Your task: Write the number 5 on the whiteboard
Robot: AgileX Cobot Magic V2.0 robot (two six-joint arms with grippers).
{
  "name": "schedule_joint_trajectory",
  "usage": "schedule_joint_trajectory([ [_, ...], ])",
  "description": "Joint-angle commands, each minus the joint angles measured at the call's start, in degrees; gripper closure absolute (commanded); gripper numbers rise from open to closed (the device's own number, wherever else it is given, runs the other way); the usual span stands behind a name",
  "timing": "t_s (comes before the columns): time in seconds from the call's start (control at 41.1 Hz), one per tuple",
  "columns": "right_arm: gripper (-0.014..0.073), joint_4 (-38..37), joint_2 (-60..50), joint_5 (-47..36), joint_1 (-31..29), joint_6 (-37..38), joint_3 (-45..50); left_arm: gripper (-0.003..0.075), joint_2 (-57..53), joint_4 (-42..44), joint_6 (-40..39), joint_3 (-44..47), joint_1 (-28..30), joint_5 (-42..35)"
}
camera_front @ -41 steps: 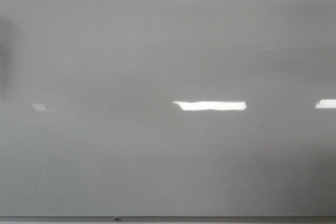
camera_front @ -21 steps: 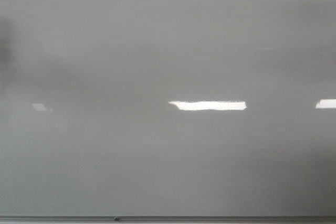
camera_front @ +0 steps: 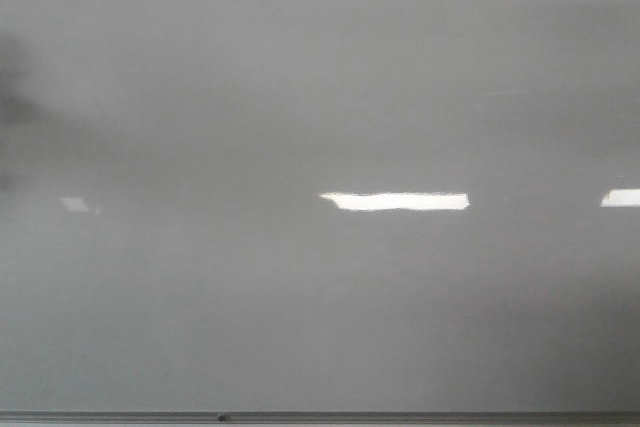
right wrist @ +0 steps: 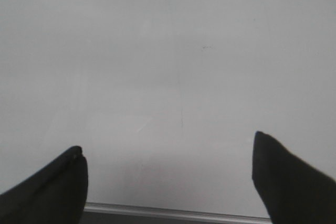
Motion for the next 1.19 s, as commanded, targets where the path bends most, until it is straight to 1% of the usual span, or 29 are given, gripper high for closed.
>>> schedule_joint_trajectory([
  [0.0, -0.0057, 0.1, 0.3, -4.4, -0.1, -0.7, -2.1, 0.0423, -1.0, -0.5, -0.2, -1.8, -0.6, -3.7],
  [0.122, -0.0057, 0.1, 0.3, -4.4, -0.1, -0.7, -2.1, 0.0518, -0.7, -0.2, -0.2, -1.8, -0.6, -3.7],
  [0.268, -0.0057, 0.1, 0.3, -4.6, -0.1, -0.7, -2.1, 0.0604, -0.7, -0.2, -0.2, -1.8, -0.6, -3.7],
  [0.414, -0.0057, 0.1, 0.3, -5.2, -0.1, -0.7, -2.1, 0.0665, -0.7, -0.1, -0.2, -1.8, -0.6, -3.4],
  [0.608, -0.0057, 0.1, 0.3, -4.5, -0.1, -0.7, -2.3, 0.0732, -3.5, 0.6, 0.1, -2.0, -0.6, 2.3],
  [0.73, -0.0057, 0.4, 0.4, 0.1, -0.1, -0.7, -4.6, 0.0741, -6.6, 1.9, 0.6, -4.7, -0.6, 12.2],
  [0.876, -0.0057, 0.4, 1.7, 5.0, -0.1, -0.7, -8.1, 0.0741, -8.7, 1.9, 2.6, -11.2, -0.8, 27.6],
  [0.949, -0.0057, 0.4, 3.1, 7.4, -0.1, -1.1, -10.0, 0.0741, -8.8, 1.9, 6.5, -15.3, -1.6, 35.4],
  [1.047, -0.0057, 0.6, 4.7, 10.5, -0.1, -1.7, -12.3, 0.0741, -8.8, 1.9, 11.6, -19.6, -3.8, 43.0],
  [1.12, -0.0057, 2.2, 6.5, 12.9, -0.1, -3.6, -14.2, 0.0741, -8.8, 1.9, 16.5, -22.4, -6.5, 48.0],
  [1.168, -0.0057, 4.4, 8.3, 14.8, -0.1, -6.5, -16.0, 0.0741, -8.8, 1.8, 20.9, -24.3, -9.2, 51.5],
])
